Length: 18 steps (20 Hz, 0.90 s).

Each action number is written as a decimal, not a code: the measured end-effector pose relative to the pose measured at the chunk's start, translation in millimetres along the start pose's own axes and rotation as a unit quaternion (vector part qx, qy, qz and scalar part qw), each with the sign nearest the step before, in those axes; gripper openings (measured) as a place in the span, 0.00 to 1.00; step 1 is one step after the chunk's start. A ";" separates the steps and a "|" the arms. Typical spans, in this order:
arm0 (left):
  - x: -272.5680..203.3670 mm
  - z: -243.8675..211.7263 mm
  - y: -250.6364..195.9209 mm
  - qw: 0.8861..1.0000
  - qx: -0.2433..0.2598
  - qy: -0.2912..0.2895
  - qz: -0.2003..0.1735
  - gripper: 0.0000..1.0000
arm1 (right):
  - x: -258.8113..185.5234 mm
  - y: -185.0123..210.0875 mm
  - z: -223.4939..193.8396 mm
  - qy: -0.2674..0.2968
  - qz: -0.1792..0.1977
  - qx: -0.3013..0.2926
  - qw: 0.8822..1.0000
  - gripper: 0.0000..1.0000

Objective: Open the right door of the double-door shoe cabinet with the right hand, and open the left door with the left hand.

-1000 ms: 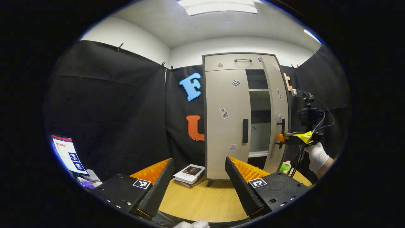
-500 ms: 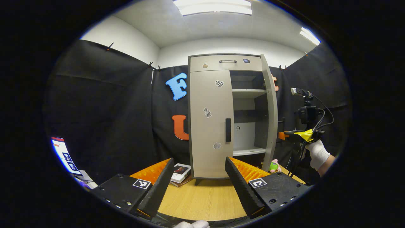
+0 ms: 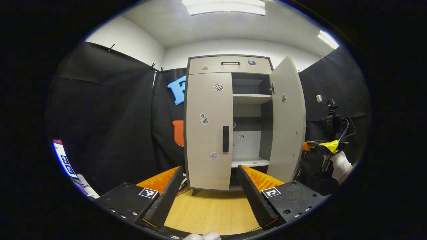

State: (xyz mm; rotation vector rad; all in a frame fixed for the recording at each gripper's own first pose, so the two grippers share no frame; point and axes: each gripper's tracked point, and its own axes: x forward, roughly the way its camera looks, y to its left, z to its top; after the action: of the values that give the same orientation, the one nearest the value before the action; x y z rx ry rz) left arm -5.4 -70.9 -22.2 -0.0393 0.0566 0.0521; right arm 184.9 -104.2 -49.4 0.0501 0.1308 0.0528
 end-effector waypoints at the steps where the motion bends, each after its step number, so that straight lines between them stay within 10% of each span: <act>1: -0.2 1.4 -8.8 1.000 -0.001 0.000 0.005 0.97 | 0.3 5.2 -2.4 0.005 0.021 0.015 1.000 0.03; 18: -10.6 11.0 -18.0 0.997 0.034 0.000 0.069 0.96 | -12.2 -0.7 15.6 -0.010 0.062 0.000 0.998 0.10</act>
State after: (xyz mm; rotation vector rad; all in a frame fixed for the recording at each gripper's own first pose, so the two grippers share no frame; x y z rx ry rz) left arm -14.4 -89.0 -9.9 0.0336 0.0609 0.1891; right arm 175.0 -106.2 -32.4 0.0592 0.1074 0.1765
